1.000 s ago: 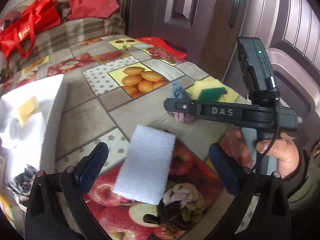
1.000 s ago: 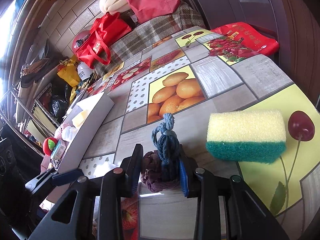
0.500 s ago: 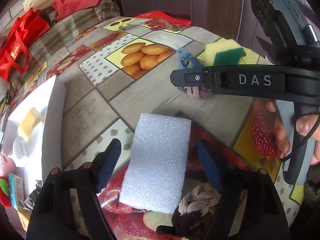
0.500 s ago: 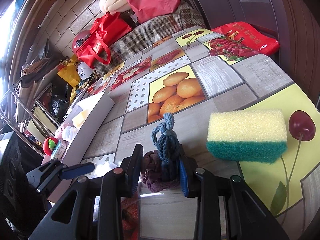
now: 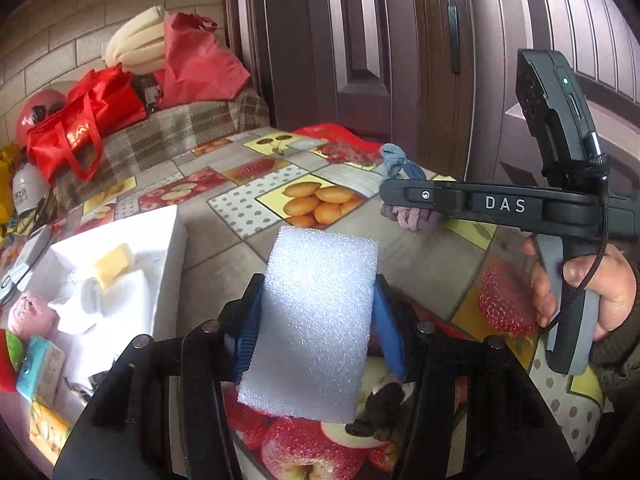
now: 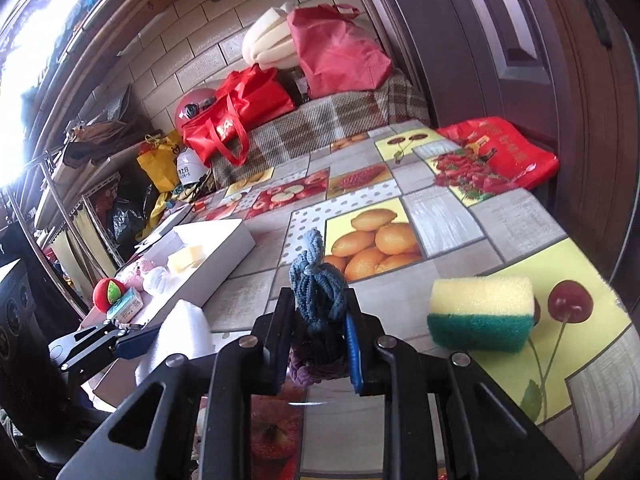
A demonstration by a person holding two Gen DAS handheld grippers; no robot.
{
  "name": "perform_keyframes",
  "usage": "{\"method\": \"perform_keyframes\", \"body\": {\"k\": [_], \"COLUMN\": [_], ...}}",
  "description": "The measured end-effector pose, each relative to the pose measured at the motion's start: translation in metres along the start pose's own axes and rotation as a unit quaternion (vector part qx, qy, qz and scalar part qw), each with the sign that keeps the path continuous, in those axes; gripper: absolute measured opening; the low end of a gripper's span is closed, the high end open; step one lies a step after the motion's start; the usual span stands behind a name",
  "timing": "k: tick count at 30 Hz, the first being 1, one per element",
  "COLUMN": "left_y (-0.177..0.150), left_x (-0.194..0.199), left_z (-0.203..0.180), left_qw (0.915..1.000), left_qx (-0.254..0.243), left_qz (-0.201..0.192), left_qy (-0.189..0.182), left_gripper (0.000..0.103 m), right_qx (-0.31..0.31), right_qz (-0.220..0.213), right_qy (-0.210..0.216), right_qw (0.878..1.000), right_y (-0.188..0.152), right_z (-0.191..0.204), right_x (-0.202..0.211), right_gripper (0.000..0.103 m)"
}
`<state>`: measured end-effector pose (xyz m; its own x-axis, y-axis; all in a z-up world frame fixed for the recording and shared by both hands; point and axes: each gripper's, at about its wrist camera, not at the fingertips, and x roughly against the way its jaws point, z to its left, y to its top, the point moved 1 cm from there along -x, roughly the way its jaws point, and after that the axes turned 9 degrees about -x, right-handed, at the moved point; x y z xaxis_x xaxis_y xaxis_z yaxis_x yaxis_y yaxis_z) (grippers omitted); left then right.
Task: Organize soft objects
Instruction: 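Carry the foam block with the left tool while the right tool carries the rope toy over the box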
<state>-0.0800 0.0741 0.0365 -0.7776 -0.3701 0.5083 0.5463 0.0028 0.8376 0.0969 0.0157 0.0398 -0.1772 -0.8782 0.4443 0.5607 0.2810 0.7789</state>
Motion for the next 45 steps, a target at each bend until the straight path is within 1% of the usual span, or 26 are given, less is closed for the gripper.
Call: {"method": "perform_keyframes", "body": {"k": [2,4,8,12,17,27,30,37,40,43,45], "left_y": [-0.007,-0.015,-0.03,-0.04,-0.052,-0.07,-0.075,-0.086,-0.091,-0.095,-0.094], "left_x": [0.019,0.037,0.059,0.072,0.083,0.095,0.098,0.099,0.101,0.093,0.087], "left_z": [0.01,0.021,0.044,0.06,0.074,0.107,0.12,0.15,0.165,0.18,0.187], "left_qw": [0.9995,0.9981,0.9941,0.9905,0.9881,0.9813,0.9783,0.9715,0.9679,0.9659,0.9652], "left_qx": [0.013,0.03,0.063,0.074,0.082,0.1,0.111,0.14,0.157,0.181,0.184], "left_qz": [-0.019,-0.034,-0.049,-0.057,-0.058,-0.055,-0.054,-0.046,-0.043,-0.026,-0.018], "left_qy": [0.02,0.041,0.074,0.101,0.116,0.155,0.166,0.185,0.191,0.184,0.185], "left_gripper": [0.051,0.051,0.051,0.052,0.052,0.052,0.052,0.052,0.052,0.052,0.052], "right_qx": [0.017,0.023,0.049,0.073,0.134,0.167,0.167,0.185,0.196,0.214,0.227], "right_qz": [-0.024,-0.037,-0.073,-0.068,-0.08,-0.05,-0.036,-0.001,0.011,0.015,0.017], "right_qy": [0.0,0.007,0.007,0.015,0.003,0.03,0.037,0.056,0.062,0.067,0.074], "right_qw": [1.0,0.999,0.996,0.995,0.988,0.984,0.985,0.981,0.979,0.974,0.971], "right_y": [-0.004,-0.01,-0.018,-0.028,-0.042,-0.056,-0.059,-0.069,-0.073,-0.077,-0.081], "right_z": [0.01,0.02,0.043,0.066,0.095,0.126,0.136,0.16,0.169,0.181,0.191], "right_x": [0.012,0.023,0.04,0.041,0.041,0.022,0.013,-0.01,-0.02,-0.028,-0.034], "right_gripper": [0.023,0.023,0.023,0.023,0.023,0.023,0.023,0.023,0.023,0.023,0.023]}}
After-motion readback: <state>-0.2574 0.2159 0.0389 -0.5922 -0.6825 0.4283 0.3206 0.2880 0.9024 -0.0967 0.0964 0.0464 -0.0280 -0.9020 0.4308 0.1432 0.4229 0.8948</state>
